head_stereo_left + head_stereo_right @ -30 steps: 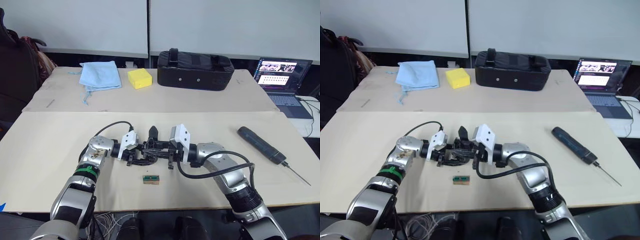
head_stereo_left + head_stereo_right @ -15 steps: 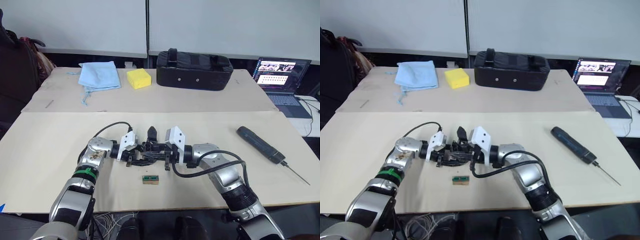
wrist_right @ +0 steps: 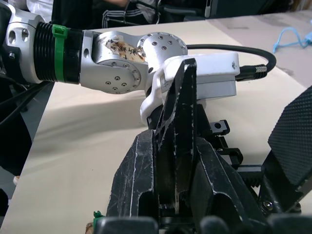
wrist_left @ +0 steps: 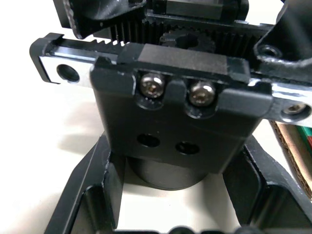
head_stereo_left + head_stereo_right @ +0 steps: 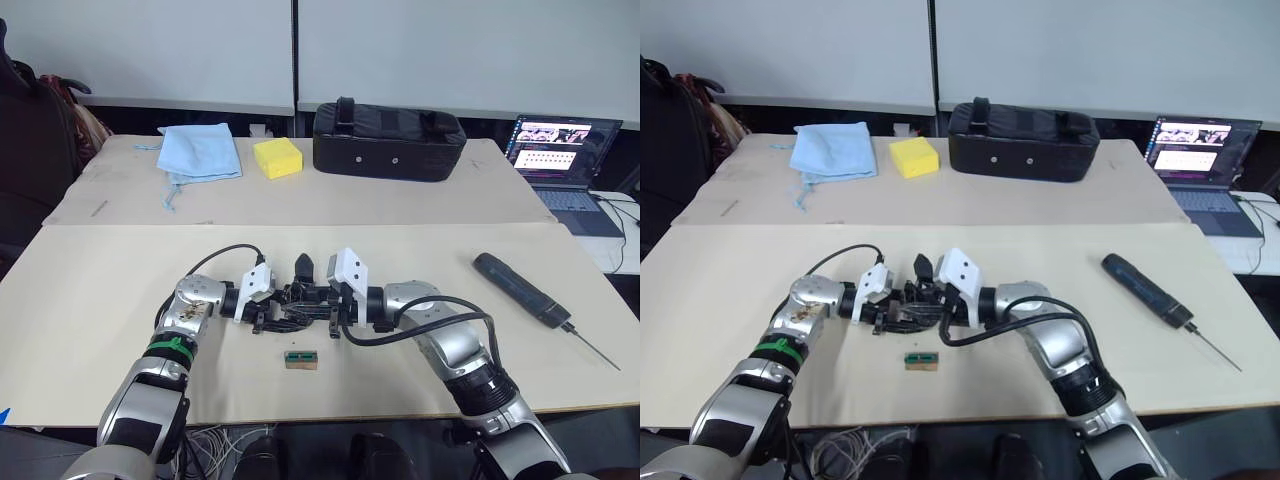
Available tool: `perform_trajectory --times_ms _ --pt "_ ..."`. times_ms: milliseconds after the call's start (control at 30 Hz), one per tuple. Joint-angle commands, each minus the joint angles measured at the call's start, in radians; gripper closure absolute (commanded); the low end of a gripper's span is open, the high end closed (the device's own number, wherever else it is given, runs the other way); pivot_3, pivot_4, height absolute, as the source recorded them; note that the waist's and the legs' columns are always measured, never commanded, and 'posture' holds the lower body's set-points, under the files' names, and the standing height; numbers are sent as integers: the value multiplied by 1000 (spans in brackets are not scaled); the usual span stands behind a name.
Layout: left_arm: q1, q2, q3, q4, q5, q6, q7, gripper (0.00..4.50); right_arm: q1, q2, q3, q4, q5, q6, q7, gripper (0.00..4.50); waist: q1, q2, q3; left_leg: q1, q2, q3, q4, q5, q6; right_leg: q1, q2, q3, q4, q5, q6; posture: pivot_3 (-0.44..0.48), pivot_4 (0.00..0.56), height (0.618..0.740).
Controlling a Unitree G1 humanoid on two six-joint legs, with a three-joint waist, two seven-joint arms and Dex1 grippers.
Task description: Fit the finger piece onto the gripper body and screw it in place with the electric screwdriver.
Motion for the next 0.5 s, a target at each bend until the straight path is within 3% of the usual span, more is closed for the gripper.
perform_trajectory --times_ms 33,500 --pt "19 -2 -19 -11 14 21 -13 2208 4 -5 25 75 -48 31 -30 4060 0 0 0 0 0 0 0 0 0 0 0 0 0 0 0 0 150 740" --pt "35 -1 -15 -36 9 36 -4 2208 -32 -8 21 28 -40 16 -30 4060 -1 0 -1 3 1 0 -1 -4 -6 1 0 0 1 0 0 0 150 740"
